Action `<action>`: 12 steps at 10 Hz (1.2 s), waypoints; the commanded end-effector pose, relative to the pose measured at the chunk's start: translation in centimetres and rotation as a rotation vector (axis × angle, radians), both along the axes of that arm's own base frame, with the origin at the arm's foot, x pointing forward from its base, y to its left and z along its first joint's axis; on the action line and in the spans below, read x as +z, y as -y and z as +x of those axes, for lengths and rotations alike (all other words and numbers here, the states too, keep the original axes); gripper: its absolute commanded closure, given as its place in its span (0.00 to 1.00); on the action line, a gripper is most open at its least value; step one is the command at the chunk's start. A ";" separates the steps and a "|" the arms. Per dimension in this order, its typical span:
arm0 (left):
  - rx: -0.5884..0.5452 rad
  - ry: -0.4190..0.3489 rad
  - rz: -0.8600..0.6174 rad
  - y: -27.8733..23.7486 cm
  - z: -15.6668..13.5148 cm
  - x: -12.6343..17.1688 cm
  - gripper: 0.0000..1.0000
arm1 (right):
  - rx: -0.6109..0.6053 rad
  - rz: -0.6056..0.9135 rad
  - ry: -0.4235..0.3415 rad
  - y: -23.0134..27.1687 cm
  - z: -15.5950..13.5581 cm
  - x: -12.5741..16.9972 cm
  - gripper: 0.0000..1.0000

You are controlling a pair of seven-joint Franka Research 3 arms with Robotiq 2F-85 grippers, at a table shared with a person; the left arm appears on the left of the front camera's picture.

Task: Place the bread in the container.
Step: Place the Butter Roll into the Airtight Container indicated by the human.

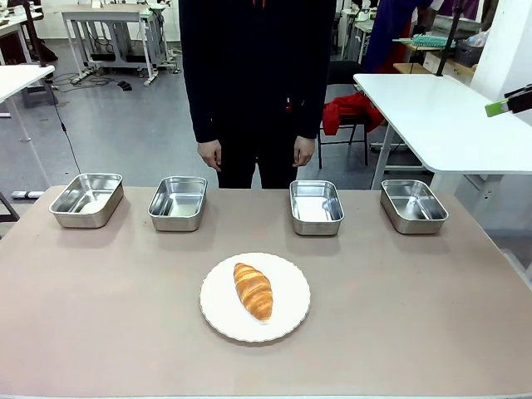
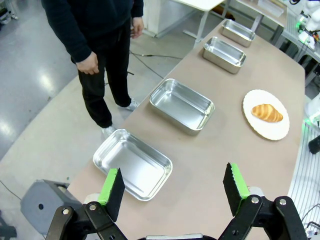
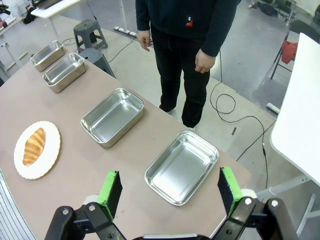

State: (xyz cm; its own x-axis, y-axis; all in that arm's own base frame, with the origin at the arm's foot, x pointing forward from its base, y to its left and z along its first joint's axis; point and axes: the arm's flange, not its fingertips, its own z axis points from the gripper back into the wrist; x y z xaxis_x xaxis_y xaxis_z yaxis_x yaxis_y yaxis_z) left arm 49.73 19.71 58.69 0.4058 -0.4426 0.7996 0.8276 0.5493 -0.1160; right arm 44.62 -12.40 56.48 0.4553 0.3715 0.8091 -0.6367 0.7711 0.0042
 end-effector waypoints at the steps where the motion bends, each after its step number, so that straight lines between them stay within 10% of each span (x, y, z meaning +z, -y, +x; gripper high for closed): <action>1: 0.000 0.006 -0.003 0.1 -0.1 0.3 0.00 | 0.003 0.011 0.014 -0.1 0.0 0.2 0.00; 12: 0.000 0.006 -0.003 0.1 -0.1 0.3 0.00 | 0.003 0.011 0.014 -0.1 0.0 0.2 0.00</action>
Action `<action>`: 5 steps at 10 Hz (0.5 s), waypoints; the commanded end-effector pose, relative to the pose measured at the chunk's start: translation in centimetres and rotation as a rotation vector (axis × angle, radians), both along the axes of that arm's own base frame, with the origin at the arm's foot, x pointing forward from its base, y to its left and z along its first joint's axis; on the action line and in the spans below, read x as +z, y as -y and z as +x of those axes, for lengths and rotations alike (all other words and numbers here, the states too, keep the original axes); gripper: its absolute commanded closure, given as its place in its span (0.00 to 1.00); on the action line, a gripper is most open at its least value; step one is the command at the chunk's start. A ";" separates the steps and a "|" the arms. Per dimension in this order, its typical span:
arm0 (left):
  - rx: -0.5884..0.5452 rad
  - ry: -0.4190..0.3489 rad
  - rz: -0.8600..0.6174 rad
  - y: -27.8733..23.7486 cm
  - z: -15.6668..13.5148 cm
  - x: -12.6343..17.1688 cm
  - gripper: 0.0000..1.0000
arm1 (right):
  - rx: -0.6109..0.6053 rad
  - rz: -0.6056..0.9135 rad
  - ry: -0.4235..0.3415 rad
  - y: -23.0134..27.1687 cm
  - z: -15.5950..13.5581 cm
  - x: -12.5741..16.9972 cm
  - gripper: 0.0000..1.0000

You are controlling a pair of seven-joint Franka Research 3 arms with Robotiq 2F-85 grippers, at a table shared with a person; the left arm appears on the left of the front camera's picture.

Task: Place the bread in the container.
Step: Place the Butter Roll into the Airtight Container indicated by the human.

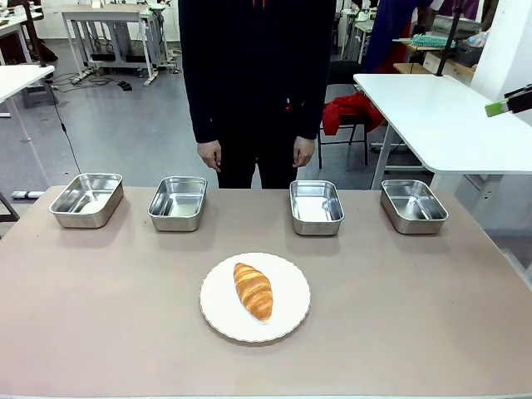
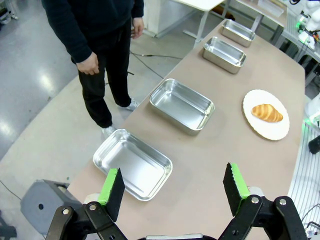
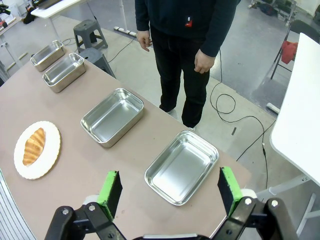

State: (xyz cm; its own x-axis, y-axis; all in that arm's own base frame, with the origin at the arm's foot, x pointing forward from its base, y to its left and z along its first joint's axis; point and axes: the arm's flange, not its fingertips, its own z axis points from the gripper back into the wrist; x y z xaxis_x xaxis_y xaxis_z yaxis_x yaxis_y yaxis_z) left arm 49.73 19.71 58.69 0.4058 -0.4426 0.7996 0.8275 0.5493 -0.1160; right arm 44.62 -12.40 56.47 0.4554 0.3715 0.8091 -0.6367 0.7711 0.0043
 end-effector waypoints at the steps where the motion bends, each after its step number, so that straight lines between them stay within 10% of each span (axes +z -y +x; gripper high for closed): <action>1: 0.000 0.006 -0.003 0.1 -0.1 0.3 0.00 | 0.003 0.011 0.014 -0.1 0.0 0.2 0.00; 5: 0.000 0.006 -0.003 0.1 -0.1 0.3 0.00 | 0.003 0.011 0.014 -0.1 0.0 0.2 0.00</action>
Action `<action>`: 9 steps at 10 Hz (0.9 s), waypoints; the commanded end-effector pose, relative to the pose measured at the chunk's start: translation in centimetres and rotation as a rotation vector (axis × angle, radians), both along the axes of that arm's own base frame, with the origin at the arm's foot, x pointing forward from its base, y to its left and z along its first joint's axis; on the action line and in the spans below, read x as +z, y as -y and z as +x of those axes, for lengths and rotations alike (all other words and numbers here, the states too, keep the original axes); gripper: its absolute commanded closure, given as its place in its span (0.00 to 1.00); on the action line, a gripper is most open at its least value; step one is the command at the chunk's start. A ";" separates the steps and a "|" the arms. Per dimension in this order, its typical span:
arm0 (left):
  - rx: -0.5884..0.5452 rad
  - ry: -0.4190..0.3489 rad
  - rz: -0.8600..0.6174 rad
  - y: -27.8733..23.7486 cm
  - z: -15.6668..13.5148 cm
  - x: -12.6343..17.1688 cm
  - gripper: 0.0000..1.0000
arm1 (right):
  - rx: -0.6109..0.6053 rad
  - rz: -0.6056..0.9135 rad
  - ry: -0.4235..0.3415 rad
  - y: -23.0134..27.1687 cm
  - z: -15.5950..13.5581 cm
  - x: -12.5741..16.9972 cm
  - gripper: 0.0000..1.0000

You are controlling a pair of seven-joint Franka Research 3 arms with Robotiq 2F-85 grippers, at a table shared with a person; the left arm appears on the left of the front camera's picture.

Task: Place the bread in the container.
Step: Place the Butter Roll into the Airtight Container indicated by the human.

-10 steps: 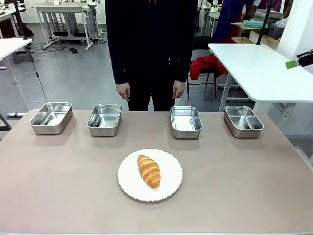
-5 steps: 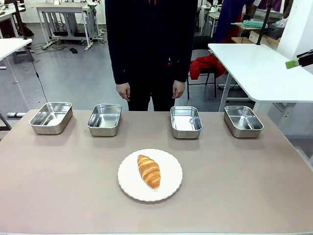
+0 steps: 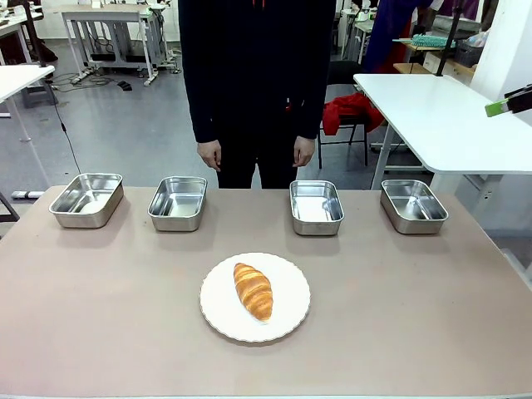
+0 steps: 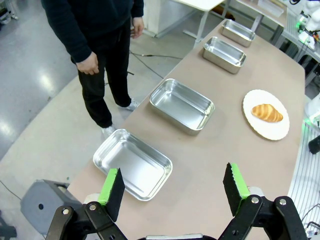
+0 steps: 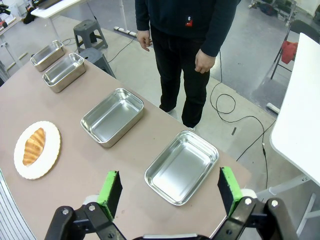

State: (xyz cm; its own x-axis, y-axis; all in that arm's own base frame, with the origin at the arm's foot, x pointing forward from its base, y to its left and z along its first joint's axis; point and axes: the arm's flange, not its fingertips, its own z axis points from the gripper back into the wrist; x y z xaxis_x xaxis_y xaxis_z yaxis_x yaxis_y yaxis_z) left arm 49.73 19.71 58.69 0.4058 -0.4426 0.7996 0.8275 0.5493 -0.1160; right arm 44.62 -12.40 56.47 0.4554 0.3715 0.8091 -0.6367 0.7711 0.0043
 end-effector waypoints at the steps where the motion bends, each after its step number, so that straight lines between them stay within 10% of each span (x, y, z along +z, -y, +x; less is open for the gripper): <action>1: 0.000 0.006 -0.003 0.1 -0.1 0.3 0.00 | 0.003 0.011 0.014 -0.1 0.0 0.2 0.00; 9: 0.000 0.006 -0.003 0.1 -0.1 0.3 0.00 | 0.003 0.011 0.014 -0.1 0.0 0.2 0.00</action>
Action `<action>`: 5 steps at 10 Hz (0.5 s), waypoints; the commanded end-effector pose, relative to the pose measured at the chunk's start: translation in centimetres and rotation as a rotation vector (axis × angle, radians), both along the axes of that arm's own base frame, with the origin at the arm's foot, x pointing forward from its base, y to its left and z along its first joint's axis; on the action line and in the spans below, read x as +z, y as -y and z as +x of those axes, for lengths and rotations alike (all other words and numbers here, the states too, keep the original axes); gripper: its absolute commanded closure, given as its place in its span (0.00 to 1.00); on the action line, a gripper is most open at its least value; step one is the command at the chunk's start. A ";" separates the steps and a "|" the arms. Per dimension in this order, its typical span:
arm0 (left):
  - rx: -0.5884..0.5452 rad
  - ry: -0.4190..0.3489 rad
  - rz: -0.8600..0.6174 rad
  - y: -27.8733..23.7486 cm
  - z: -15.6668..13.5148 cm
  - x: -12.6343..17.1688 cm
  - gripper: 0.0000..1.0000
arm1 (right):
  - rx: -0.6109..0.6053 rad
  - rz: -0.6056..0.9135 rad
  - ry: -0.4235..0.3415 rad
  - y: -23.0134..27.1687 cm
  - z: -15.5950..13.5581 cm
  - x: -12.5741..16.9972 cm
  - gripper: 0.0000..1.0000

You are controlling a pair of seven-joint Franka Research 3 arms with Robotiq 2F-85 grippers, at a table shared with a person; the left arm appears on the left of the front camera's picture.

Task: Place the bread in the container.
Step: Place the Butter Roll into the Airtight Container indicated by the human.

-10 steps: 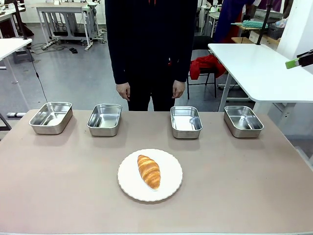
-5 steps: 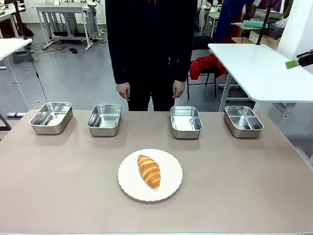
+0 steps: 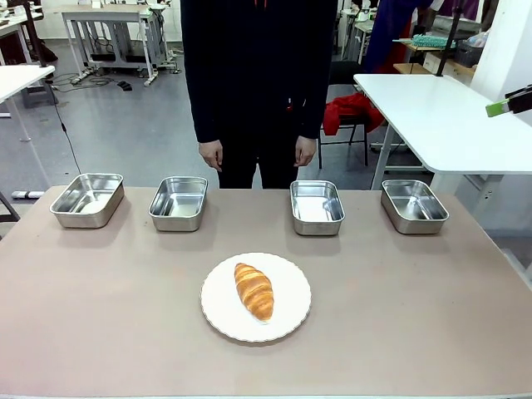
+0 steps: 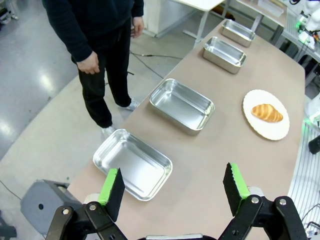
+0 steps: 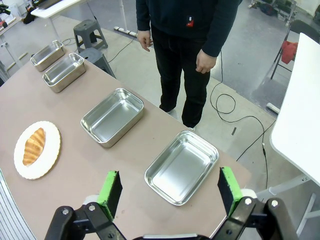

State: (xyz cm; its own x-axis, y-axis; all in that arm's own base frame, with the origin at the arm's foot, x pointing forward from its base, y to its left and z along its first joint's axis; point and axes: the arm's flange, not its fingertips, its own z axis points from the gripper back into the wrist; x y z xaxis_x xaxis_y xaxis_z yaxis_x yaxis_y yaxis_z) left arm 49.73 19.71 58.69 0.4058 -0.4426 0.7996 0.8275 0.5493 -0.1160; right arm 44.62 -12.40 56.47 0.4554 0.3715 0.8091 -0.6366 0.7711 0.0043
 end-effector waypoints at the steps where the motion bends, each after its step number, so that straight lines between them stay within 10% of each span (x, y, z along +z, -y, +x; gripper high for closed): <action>1: 0.000 0.006 -0.003 0.1 -0.1 0.3 0.00 | 0.003 0.011 0.014 -0.1 0.0 0.2 0.00; 5: 0.000 0.006 -0.003 0.1 -0.1 0.3 0.00 | 0.003 0.011 0.014 -0.1 0.0 0.2 0.00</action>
